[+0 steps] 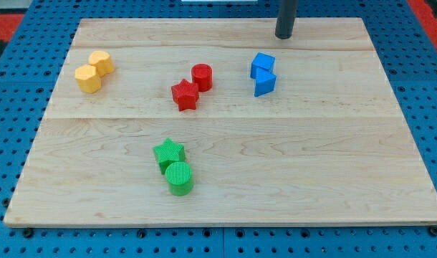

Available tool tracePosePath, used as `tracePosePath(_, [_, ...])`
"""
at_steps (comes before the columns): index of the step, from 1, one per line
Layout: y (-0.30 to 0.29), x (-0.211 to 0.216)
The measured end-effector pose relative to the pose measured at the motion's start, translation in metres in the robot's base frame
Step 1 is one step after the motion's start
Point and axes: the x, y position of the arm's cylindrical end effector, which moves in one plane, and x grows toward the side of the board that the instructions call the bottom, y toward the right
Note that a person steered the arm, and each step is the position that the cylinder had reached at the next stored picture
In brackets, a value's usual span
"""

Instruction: Move the yellow blocks at top left corner of the board

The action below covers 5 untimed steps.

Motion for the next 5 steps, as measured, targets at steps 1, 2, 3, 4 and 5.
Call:
tracePosePath(1, [0.001, 0.001])
tracePosePath(2, [0.003, 0.001])
tracePosePath(3, [0.006, 0.001])
tracePosePath(4, [0.013, 0.015])
tracePosePath(5, [0.016, 0.015])
